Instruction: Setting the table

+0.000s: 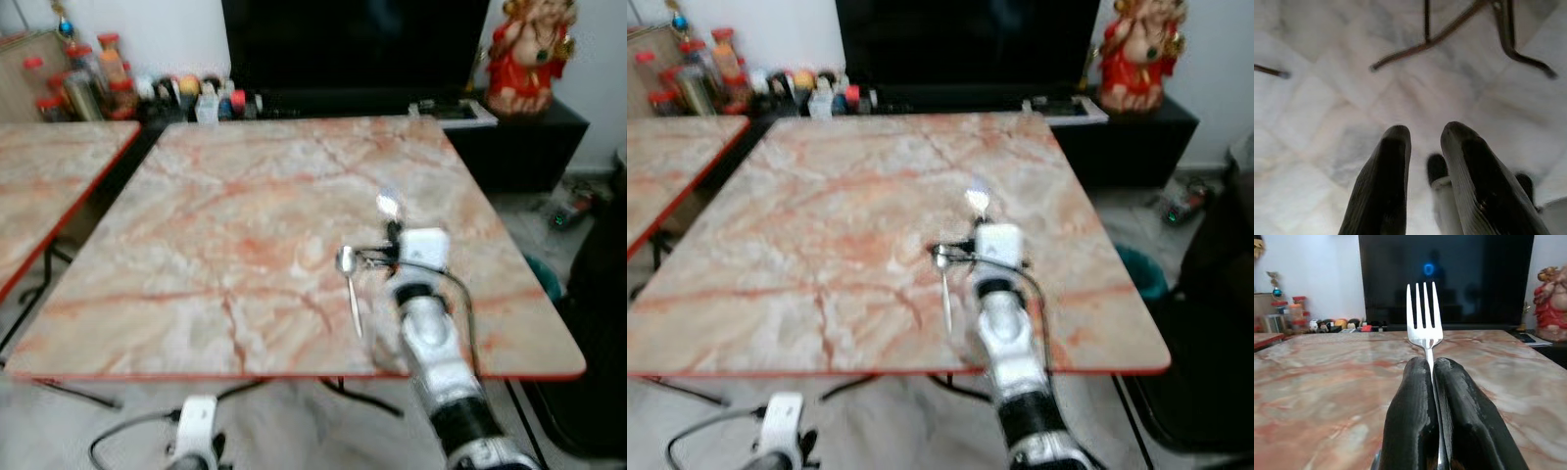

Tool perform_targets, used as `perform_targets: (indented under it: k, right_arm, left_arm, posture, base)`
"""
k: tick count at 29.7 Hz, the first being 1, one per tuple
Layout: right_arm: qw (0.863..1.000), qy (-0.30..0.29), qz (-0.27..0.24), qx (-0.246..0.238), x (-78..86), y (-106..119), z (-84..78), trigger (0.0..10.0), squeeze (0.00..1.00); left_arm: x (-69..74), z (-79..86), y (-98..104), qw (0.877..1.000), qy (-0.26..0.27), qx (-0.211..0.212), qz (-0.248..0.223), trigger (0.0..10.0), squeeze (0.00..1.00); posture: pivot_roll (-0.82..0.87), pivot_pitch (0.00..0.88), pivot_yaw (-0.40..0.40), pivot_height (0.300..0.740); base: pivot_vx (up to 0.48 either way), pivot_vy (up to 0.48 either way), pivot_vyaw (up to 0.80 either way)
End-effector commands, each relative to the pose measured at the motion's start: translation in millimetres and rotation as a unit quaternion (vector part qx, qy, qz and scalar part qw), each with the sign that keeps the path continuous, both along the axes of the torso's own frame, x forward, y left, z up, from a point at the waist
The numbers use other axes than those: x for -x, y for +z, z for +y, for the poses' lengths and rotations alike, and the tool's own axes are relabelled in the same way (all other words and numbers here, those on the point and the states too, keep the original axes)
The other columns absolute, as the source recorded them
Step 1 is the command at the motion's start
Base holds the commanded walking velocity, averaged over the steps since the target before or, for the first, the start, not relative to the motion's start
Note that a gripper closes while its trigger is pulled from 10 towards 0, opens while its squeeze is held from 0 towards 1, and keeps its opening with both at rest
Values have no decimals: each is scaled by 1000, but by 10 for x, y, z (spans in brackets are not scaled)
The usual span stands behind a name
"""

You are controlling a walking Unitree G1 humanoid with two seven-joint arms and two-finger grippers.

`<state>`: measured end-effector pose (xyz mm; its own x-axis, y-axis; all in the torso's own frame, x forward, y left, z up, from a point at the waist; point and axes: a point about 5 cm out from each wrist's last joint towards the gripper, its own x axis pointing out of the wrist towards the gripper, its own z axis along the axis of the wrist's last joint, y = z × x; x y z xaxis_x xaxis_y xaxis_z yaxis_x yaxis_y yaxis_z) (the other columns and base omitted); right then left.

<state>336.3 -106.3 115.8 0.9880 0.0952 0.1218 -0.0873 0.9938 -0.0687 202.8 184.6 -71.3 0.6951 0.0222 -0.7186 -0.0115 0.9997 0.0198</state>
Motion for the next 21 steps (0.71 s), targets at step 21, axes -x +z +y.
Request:
perform_targets:
  k: [21]
  right_arm:
    - [988,-65,127,51,28,-412,-51,10000,0]
  left_arm:
    - [84,61,-35,1000,0,-2,10,10000,0]
  posture:
    - [14,0,55,740]
  base:
    - [0,0,0]
